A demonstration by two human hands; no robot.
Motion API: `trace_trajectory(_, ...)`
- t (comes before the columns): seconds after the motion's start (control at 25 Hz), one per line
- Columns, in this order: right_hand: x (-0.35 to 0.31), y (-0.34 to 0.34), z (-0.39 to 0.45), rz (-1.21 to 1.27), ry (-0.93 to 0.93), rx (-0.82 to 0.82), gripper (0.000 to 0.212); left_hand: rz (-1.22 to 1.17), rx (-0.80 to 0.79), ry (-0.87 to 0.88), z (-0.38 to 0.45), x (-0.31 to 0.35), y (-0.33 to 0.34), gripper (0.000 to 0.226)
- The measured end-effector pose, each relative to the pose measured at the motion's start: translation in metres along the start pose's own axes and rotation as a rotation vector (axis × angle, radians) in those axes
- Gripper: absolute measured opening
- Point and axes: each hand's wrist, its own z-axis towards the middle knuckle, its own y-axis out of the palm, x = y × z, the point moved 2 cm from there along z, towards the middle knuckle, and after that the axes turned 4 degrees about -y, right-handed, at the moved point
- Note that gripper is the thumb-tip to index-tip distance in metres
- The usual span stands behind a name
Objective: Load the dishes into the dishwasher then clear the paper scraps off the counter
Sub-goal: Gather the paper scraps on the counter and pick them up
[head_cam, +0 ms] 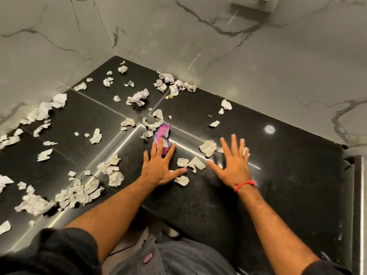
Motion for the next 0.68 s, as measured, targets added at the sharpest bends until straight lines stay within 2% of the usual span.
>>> trace_trajectory(0.12,0.026,-0.002,0.011,-0.071,0.109,-0.111,0.101,0.055,0.003,-0.035,-0.003,-0.015,0.005,0.108)
trace_trajectory(0.28,0.002,0.026,0.016,-0.035,0.061,-0.213,0.099,0.134,-0.019,-0.137,-0.006,-0.049,-0.010,0.103)
trace_trajectory(0.36,-0.031,0.048,0.015,-0.023,-0.010,-0.247,0.090,0.105,0.084,-0.129,-0.010,-0.047,-0.016,0.093)
trace_trajectory(0.44,-0.069,0.062,0.019,0.177,-0.074,-0.274,0.070,0.032,0.312,0.017,-0.022,-0.023,-0.016,0.080)
trace_trajectory(0.52,-0.094,0.058,0.029,0.592,-0.064,-0.215,0.050,-0.018,0.429,0.201,-0.037,0.010,-0.007,0.078)
trace_trajectory(0.56,-0.094,0.053,0.034,0.742,-0.043,-0.138,0.046,-0.021,0.408,0.258,-0.043,0.024,0.001,0.078)
trace_trajectory(0.6,-0.088,0.046,0.039,0.804,-0.027,-0.057,0.046,0.013,0.353,0.288,-0.045,0.035,0.011,0.079)
trace_trajectory(0.68,-0.063,0.031,0.052,0.756,-0.016,0.055,0.045,0.166,0.238,0.312,-0.044,0.042,0.029,0.077)
